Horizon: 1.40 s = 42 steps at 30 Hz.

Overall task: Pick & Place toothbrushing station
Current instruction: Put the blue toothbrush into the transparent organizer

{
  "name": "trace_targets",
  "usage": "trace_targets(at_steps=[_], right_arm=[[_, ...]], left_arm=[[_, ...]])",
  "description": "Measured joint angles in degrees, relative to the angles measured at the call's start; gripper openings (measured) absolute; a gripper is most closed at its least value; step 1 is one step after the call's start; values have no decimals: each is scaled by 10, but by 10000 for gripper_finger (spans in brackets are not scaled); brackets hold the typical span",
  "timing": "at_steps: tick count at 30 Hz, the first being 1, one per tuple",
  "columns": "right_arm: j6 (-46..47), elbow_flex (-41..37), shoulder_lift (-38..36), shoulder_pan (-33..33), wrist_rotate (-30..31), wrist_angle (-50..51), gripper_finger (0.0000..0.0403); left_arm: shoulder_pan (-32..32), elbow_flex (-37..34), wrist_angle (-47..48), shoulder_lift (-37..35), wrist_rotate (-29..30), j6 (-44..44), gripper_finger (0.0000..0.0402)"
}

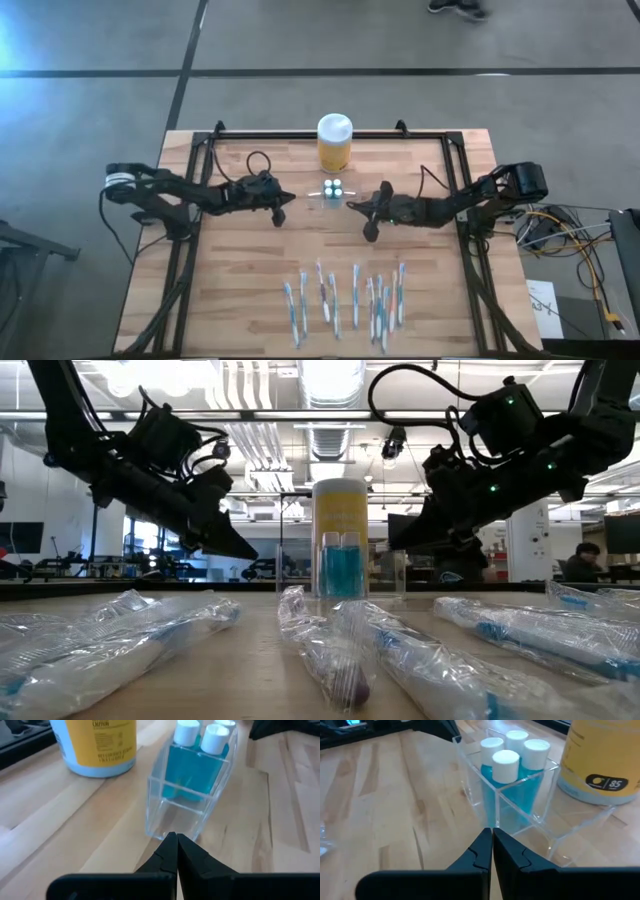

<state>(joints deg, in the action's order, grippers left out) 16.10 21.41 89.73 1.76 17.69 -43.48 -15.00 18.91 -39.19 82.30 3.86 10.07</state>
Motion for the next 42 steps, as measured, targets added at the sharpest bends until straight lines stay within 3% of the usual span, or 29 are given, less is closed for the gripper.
trace_targets(at_steps=[11,14,20,26,30,33,37,39,42], right_arm=[[8,4,-1,-1,16,0,13],[-3,11,-11,-13,-14,0,13],[-29,18,-73,-55,-48,39,13],[5,37,-194,-119,-27,200,13],[30,57,-272,-167,5,311,13],[100,89,-320,-202,33,439,13],[312,163,-339,-267,83,720,13],[423,196,-328,-308,83,836,13],[588,235,-294,-374,47,932,13]], left_arm=[[0,18,4,-4,-20,-10,4],[1,18,18,-23,-45,-29,6],[14,14,100,-108,-121,-31,2],[51,-9,124,-229,-186,-58,2],[53,-41,123,-335,-188,-44,2],[53,-60,160,-402,-189,-26,2],[54,-76,218,-465,-188,-18,3],[54,-81,229,-484,-188,-11,3],[54,-82,255,-498,-198,-3,4]])
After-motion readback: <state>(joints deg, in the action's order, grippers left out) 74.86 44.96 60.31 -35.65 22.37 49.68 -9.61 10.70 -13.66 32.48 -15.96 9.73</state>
